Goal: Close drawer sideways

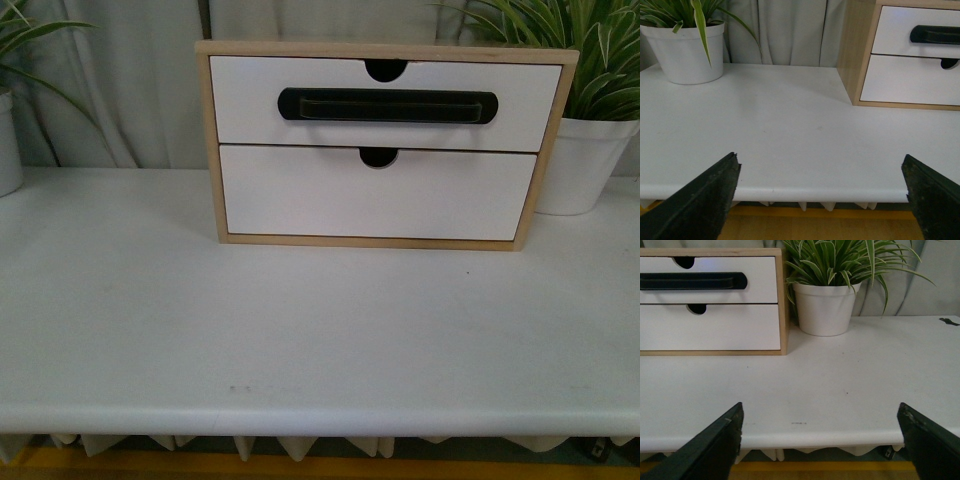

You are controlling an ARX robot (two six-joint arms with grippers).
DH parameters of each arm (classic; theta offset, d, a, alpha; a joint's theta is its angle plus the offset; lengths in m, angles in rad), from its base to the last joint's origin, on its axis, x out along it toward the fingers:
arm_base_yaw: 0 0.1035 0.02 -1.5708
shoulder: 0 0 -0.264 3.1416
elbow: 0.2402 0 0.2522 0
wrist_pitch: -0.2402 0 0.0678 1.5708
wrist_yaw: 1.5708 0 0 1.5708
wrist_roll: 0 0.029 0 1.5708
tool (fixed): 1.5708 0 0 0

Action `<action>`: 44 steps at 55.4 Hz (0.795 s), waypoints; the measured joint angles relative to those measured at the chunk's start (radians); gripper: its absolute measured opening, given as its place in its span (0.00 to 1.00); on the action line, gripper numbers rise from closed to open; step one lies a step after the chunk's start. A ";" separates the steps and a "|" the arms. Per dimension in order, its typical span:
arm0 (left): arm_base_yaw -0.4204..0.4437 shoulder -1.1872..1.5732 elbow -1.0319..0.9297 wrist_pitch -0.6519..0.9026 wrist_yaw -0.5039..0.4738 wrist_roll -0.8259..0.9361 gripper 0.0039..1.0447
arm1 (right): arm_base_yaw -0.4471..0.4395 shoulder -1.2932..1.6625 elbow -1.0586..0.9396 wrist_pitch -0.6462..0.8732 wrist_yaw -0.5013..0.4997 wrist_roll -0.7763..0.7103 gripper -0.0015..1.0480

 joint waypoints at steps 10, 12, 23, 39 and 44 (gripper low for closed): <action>0.000 0.000 0.000 0.000 0.000 0.000 0.94 | 0.000 0.000 0.000 0.000 0.000 0.001 0.91; 0.000 0.000 0.000 0.000 0.000 0.000 0.94 | 0.000 0.000 0.000 0.000 0.000 0.001 0.91; 0.000 0.000 0.000 0.000 0.000 0.000 0.94 | 0.000 0.000 0.000 0.000 0.000 0.001 0.91; 0.000 0.000 0.000 0.000 0.000 0.000 0.94 | 0.000 0.000 0.000 0.000 0.000 0.001 0.91; 0.000 0.000 0.000 0.000 0.000 0.000 0.94 | 0.000 0.000 0.000 0.000 0.000 0.001 0.91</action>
